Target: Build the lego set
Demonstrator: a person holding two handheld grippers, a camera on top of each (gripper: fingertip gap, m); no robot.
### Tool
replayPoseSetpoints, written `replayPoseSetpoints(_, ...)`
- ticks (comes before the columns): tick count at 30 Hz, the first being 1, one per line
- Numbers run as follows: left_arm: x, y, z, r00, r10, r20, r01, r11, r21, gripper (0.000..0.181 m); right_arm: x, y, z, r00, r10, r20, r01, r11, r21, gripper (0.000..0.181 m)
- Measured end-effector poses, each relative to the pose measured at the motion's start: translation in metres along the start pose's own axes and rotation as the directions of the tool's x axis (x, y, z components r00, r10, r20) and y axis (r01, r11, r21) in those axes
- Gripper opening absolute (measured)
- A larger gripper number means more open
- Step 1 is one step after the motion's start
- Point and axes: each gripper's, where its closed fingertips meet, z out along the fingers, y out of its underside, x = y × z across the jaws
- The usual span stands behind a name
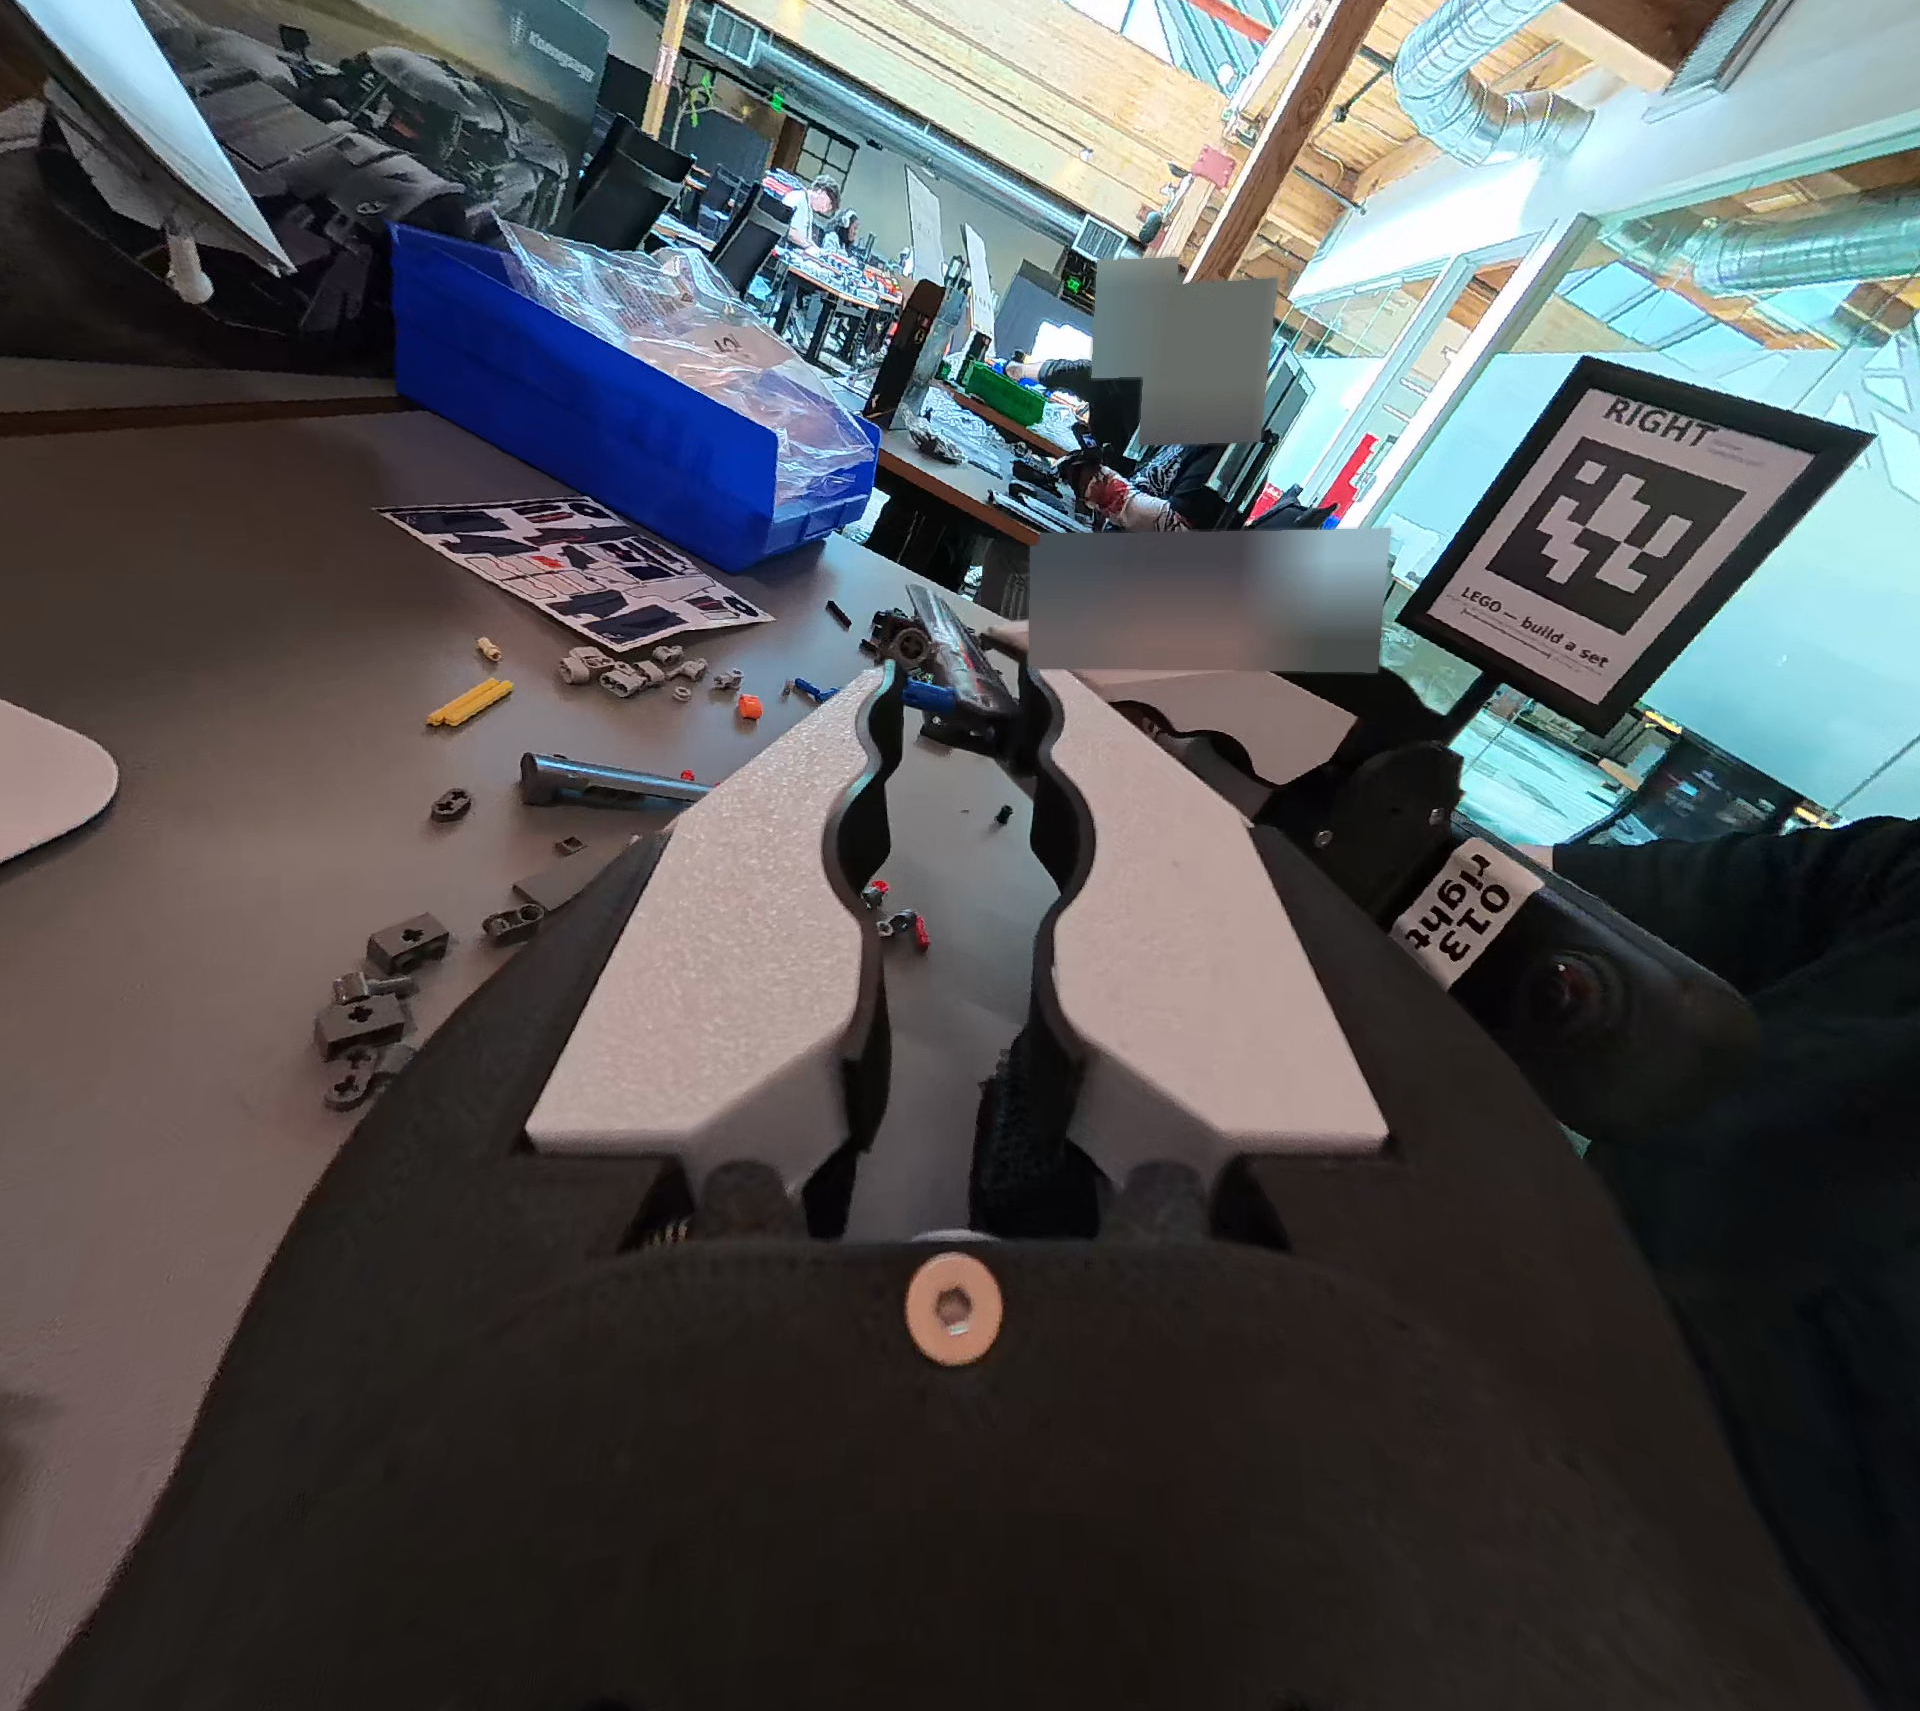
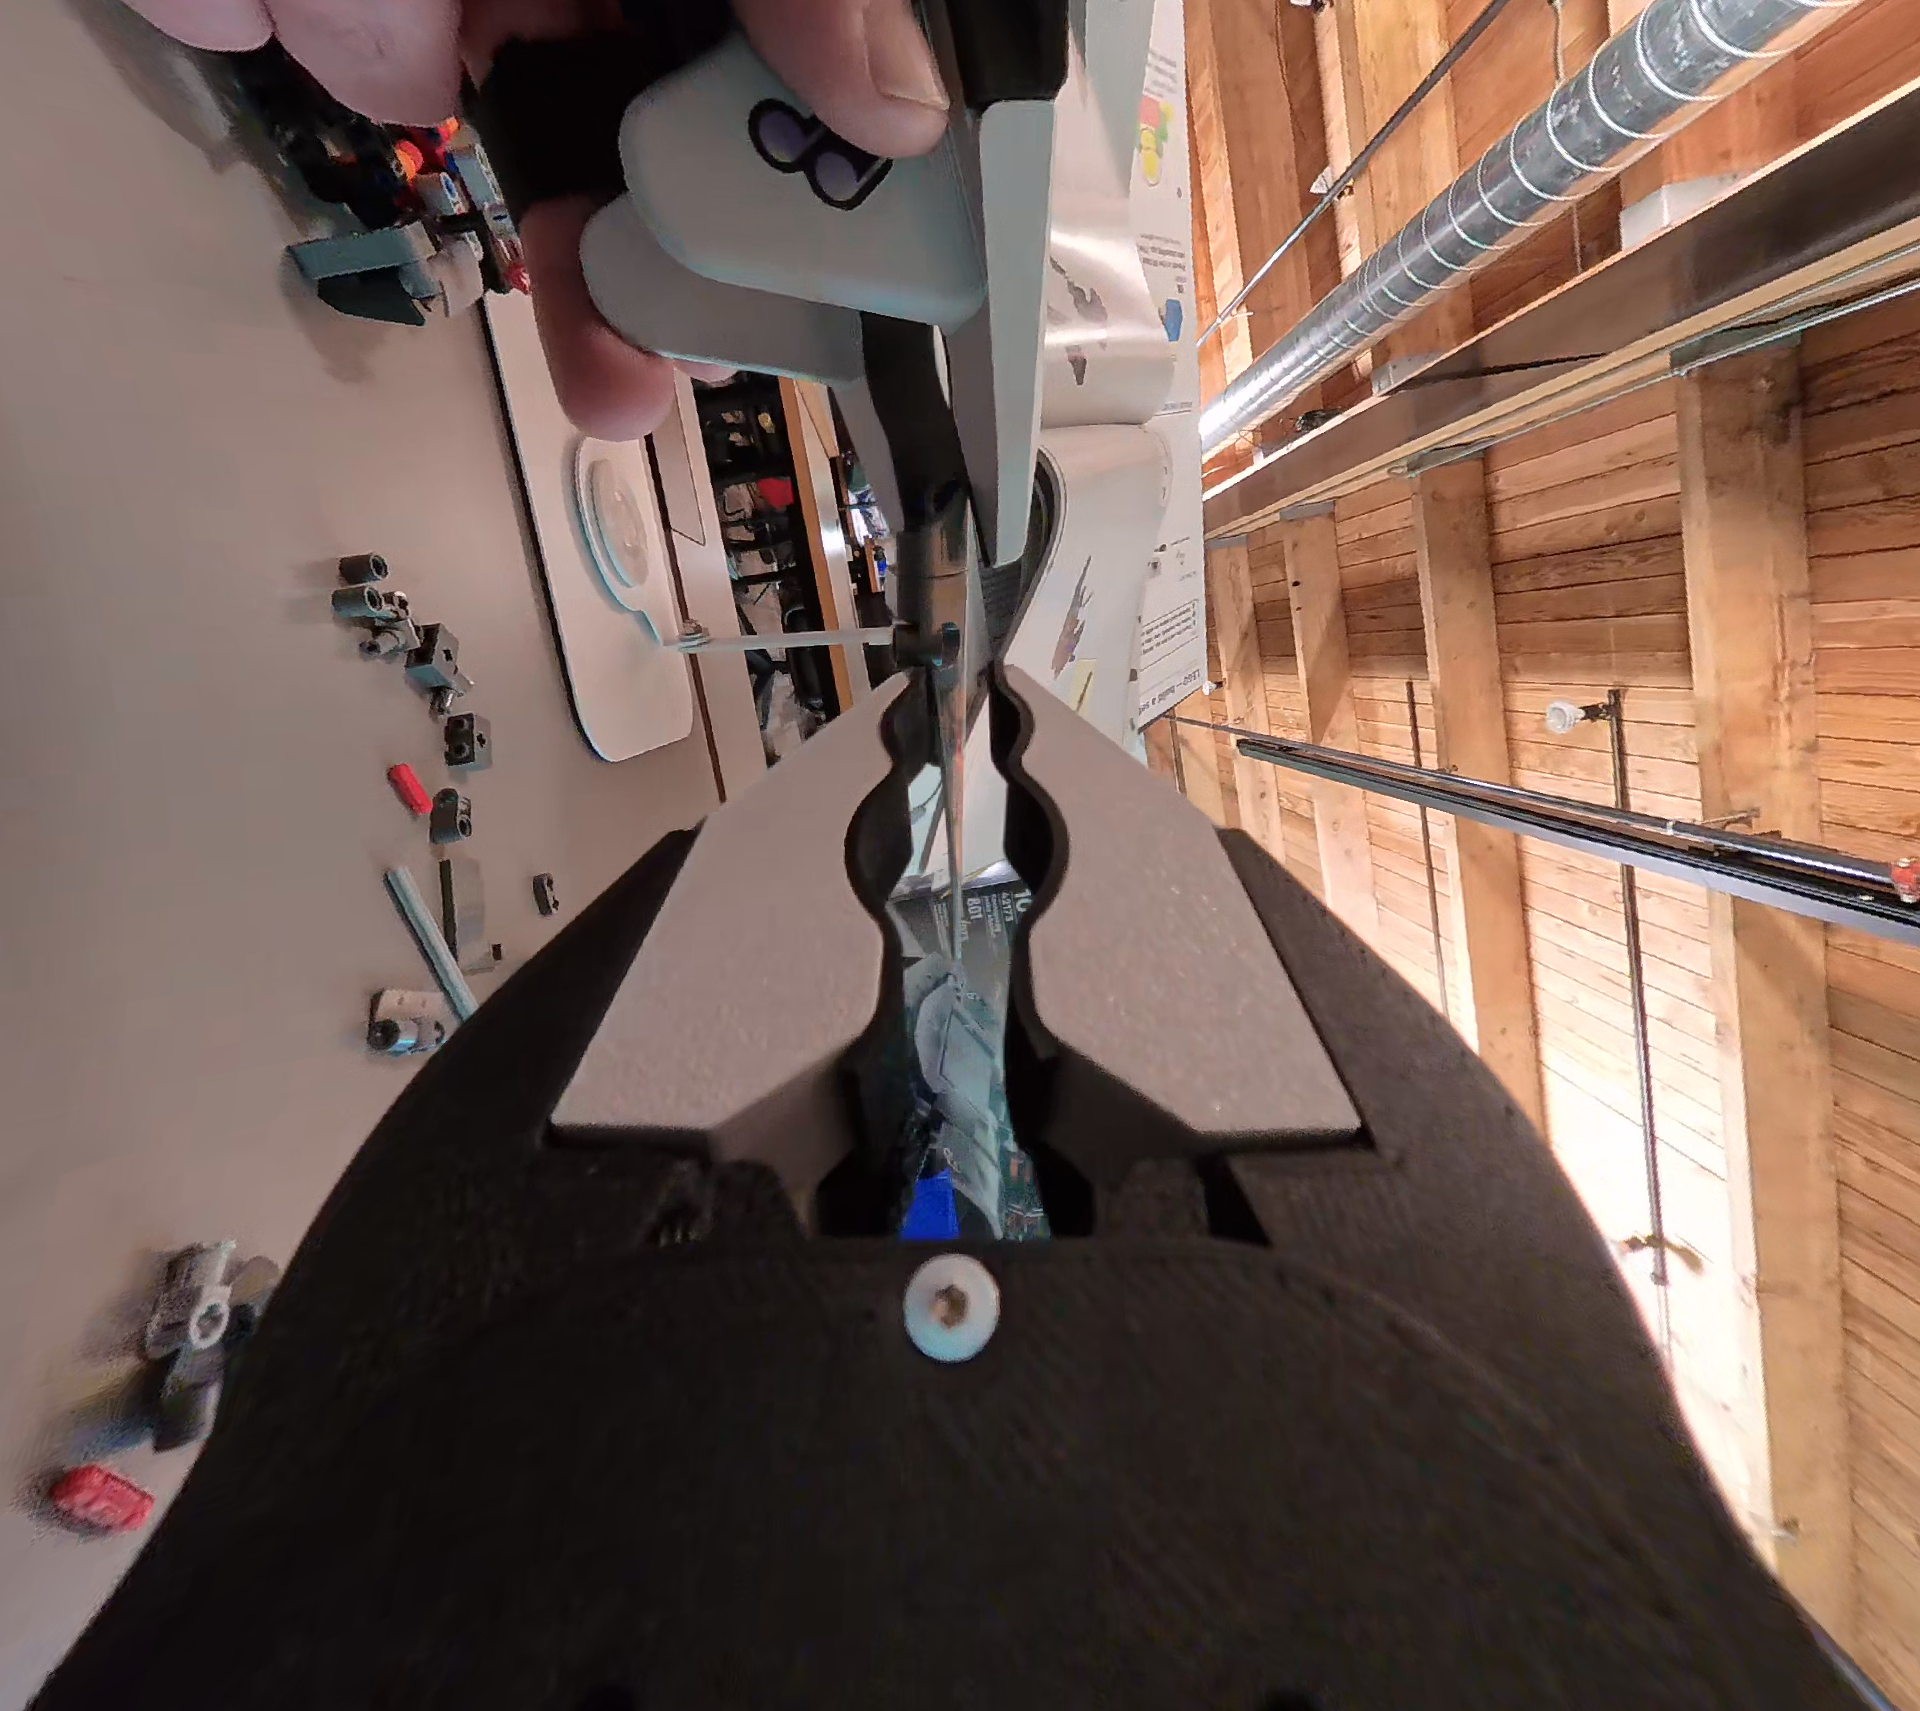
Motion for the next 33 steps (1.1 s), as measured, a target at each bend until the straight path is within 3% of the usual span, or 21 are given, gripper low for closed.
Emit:
replayPoseSetpoints(6, -0.002, 0.002, 0.001, 0.999, 0.045, 0.014, -0.045, 0.999, -0.019, 0.015, -0.006, 0.006, 0.003, 0.998, 0.052, 0.020, -0.051, 0.999, -0.009, 0.015)
replayPoseSetpoints(8, -0.002, 0.000, 0.001, 0.998, 0.064, 0.019, -0.064, 0.998, -0.010, 0.002, -0.007, 0.008, 0.004, 0.998, 0.053, 0.019, -0.053, 0.999, -0.012, 0.018)
replayPoseSetpoints(13, -0.001, 0.003, 0.003, 0.992, 0.120, 0.031, -0.119, 0.992, -0.039, 0.002, -0.012, 0.012, 0.005, 0.998, 0.064, 0.026, -0.063, 0.998, -0.014, 0.019)
replayPoseSetpoints(27, -0.001, 0.013, 0.010, 0.986, 0.163, 0.027, -0.160, 0.983, -0.089, 0.003, -0.024, 0.019, 0.006, 0.994, 0.088, 0.061, -0.086, 0.996, -0.024, 0.019)
replayPoseSetpoints(33, -0.002, 0.015, 0.013, 0.983, 0.178, 0.043, -0.173, 0.980, -0.101, 0.015, -0.025, 0.022, 0.007, 0.994, 0.096, 0.057, -0.094, 0.995, -0.036, 0.019)
